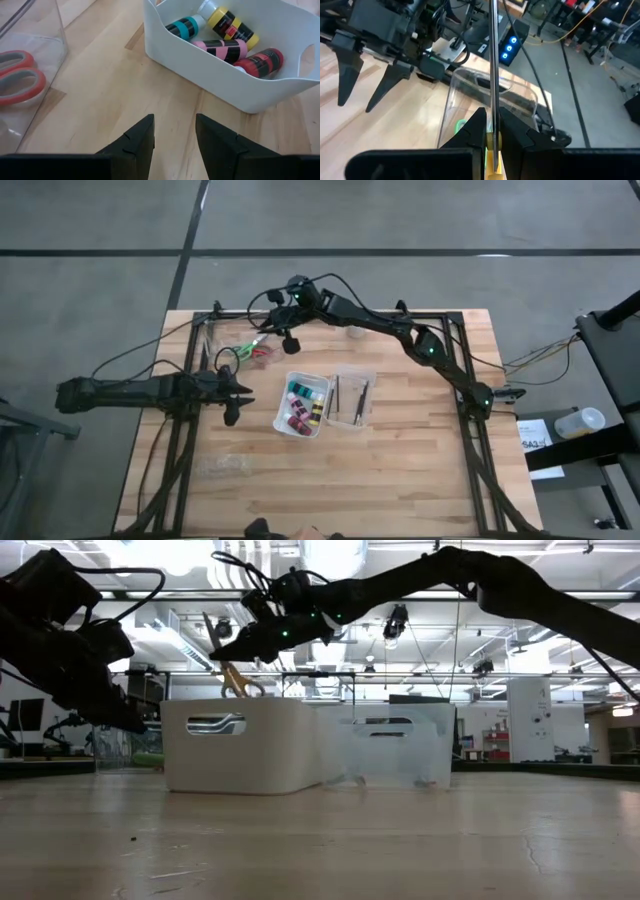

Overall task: Pick & Place Paint Supplies
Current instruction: Put the yellow scissors into the top transparent bin, then return to Home Position

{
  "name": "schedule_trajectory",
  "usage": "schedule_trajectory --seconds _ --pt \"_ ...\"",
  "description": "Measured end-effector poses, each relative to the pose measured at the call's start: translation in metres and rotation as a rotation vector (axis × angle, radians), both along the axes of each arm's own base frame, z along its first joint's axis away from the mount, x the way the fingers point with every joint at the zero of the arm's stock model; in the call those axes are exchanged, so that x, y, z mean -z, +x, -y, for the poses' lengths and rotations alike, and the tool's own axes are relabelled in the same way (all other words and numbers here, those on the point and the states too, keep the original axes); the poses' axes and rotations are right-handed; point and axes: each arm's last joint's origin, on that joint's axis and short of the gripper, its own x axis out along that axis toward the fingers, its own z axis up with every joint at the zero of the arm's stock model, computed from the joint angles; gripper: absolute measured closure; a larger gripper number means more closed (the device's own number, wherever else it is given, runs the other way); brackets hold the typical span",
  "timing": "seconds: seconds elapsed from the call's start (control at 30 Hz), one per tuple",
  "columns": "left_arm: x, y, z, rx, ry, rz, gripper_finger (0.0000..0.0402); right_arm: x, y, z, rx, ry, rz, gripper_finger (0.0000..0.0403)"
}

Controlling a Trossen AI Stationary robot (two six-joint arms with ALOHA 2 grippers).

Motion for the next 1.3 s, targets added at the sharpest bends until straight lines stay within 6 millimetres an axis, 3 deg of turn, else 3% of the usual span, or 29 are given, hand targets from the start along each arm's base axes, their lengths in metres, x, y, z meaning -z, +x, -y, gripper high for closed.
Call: schedule_trajectory --seconds 0.4,0.9,1.13,1.3 --pt "0.000 0.000 0.000 0.000 0.000 -0.004 0.0252 -0.009 0.006 -0.008 -0.078 0.006 0.113 0.0379" --pt "0.000 0.000 0.000 0.000 0.000 -0.004 0.0252 0.031 0.007 -0.009 -0.048 0.020 0.052 0.0380" --pt "0.001 0.000 0.000 -0.001 0.000 -0.004 0.0251 0.033 0.007 -0.008 0.023 0.065 0.029 0.0326" --pt "0.001 0.000 0.000 -0.001 0.000 -0.004 0.0251 0.033 0.006 -0.007 0.030 0.078 0.027 0.0314"
